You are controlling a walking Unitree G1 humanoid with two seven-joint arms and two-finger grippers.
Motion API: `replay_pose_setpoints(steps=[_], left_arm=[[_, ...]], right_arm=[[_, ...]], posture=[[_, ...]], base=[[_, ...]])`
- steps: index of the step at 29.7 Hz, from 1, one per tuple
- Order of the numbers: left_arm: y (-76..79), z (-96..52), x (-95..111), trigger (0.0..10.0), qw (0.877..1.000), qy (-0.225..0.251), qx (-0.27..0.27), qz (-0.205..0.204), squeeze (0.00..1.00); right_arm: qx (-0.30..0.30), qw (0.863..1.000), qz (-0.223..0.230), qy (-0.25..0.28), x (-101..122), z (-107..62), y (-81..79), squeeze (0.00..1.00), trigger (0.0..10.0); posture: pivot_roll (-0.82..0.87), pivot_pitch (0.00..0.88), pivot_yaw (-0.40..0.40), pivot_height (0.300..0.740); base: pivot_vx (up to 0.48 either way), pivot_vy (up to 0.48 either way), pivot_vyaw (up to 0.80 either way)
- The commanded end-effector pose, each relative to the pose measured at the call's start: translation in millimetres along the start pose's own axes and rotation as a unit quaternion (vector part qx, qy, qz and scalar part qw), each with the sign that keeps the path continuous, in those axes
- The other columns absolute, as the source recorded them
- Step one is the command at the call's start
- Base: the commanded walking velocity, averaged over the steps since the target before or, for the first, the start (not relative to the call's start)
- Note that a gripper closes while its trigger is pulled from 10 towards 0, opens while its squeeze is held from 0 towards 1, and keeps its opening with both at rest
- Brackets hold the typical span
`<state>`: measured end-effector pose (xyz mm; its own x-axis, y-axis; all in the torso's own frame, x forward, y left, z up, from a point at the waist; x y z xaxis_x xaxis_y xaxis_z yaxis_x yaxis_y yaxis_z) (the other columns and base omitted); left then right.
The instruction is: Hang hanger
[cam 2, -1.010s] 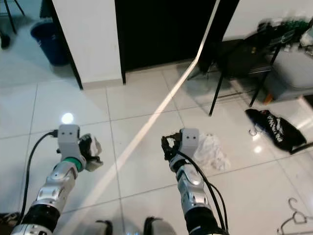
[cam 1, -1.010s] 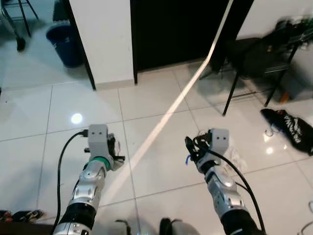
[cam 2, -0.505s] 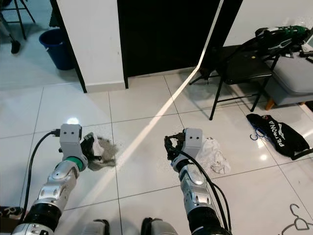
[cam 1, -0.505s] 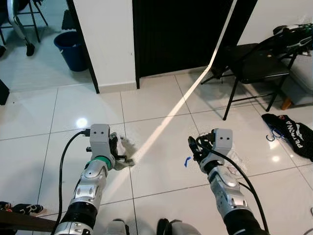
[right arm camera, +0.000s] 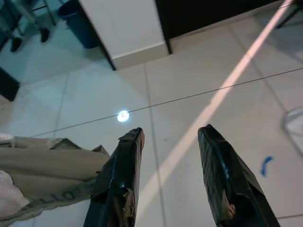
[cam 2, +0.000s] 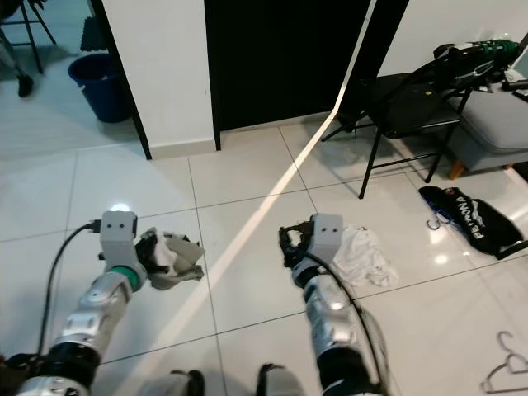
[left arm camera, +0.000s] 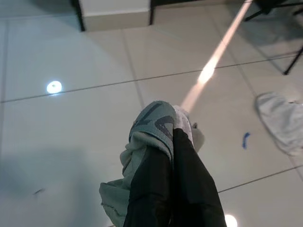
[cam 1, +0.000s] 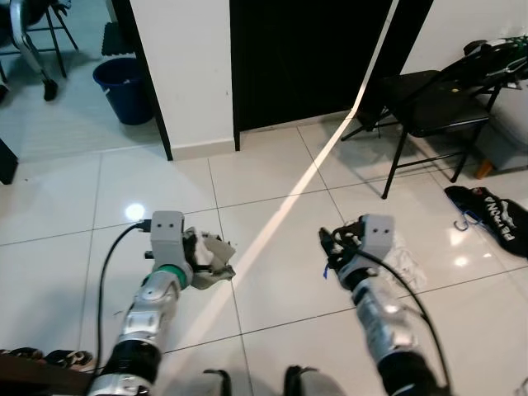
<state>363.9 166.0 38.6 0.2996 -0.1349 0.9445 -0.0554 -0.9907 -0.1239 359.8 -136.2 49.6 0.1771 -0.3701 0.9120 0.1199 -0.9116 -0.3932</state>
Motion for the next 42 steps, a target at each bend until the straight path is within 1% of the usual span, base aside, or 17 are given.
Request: replay_pose_setpoints(steps=[1,6,9,10,11,18,19,23,25,28,33,38,42], left_arm=[[5.8,-1.5,-9.4,10.0,1.000,-0.015,-0.010,0.000,0.00],[11.1,-1.4,-8.4,10.0,1.000,-0.014,-0.025,0.010,0.00],[10.9,-1.4,-8.5,10.0,1.000,-0.014,-0.025,0.010,0.00],[11.1,-1.4,-7.5,10.0,0.999,-0.011,-0.030,0.023,0.00],[10.8,-1.4,-7.5,10.0,0.999,-0.011,-0.031,0.024,0.00],[5.0,-1.4,-9.8,10.0,1.000,-0.020,-0.017,0.000,0.00],[0.9,-1.1,-11.0,10.0,1.000,-0.022,-0.004,-0.015,0.00],[-4.3,-0.2,-15.3,10.0,0.999,-0.036,0.011,-0.006,0.00],[-4.2,-0.1,-15.4,10.0,0.999,-0.037,0.010,-0.002,0.00],[-1.3,-1.2,-14.4,10.0,0.999,-0.032,0.005,-0.013,0.00],[-1.7,-1.4,-15.2,10.0,0.999,-0.034,0.006,-0.012,0.00],[-7.0,-2.6,-18.2,10.0,0.999,-0.036,0.016,-0.011,0.00],[-8.0,-3.7,-18.9,10.0,0.999,-0.034,0.018,-0.003,0.00]], right_arm=[[-0.010,1.000,0.003,-0.007,-3.9,-3.4,6.9,0.00,10.0],[-0.014,1.000,0.005,-0.007,-4.9,-4.8,8.8,0.00,10.0],[-0.015,1.000,0.005,-0.007,-5.0,-5.0,9.1,0.00,10.0],[-0.016,1.000,0.006,-0.006,-5.0,-5.4,9.5,0.00,10.0],[-0.016,1.000,0.006,-0.006,-5.1,-5.6,9.7,0.00,10.0],[-0.018,1.000,0.008,-0.006,-5.4,-6.3,10.9,0.00,10.0],[-0.018,1.000,0.008,-0.006,-5.5,-6.4,10.9,0.00,10.0],[-0.019,1.000,0.009,-0.007,-6.1,-6.6,11.0,0.00,10.0],[-0.019,1.000,0.009,-0.007,-6.1,-6.7,11.0,0.00,10.0],[-0.017,1.000,0.009,-0.010,-6.7,-6.7,11.0,0.00,10.0],[-0.015,1.000,0.008,-0.013,-7.5,-5.8,9.9,0.00,10.0],[-0.016,1.000,0.009,-0.021,-13.0,-5.6,9.6,0.00,10.0],[-0.018,1.000,0.011,-0.023,-15.5,-6.9,10.3,0.00,10.0]], posture=[[0.00,0.081,0.030,0.740],[0.00,0.081,0.037,0.740],[0.00,0.081,0.037,0.740],[0.00,0.082,0.040,0.740],[0.00,0.083,0.042,0.740],[0.00,0.082,0.043,0.740],[0.00,0.084,0.046,0.740],[0.00,0.088,0.042,0.740],[0.00,0.088,0.042,0.740],[0.01,0.091,0.035,0.740],[0.01,0.097,0.026,0.740],[0.02,0.102,0.017,0.740],[0.03,0.103,0.015,0.740]], base=[[0.000,0.000,0.00],[0.000,0.000,0.00],[0.000,0.000,0.00],[0.000,0.000,0.00],[0.000,0.000,0.00],[0.000,-0.349,0.00],[0.000,-0.240,0.00],[0.000,-0.060,0.00],[0.000,0.000,0.00],[0.000,0.000,0.00],[0.000,0.000,0.00],[0.000,0.000,0.00],[0.000,0.000,0.00]])
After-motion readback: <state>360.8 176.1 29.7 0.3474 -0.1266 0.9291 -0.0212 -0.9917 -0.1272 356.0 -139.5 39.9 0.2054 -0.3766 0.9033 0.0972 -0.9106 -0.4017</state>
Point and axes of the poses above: a point about 5 cm out from each wrist's last joint towards the gripper, its own z axis pointing out of the wrist towards the gripper, its own x axis along the axis of the wrist's last joint, y = z × x, the point moved 5 cm from there along z, pointing out of the wrist towards the gripper, and after that the axes turned 10 degrees about z, right-handed, at the moved point
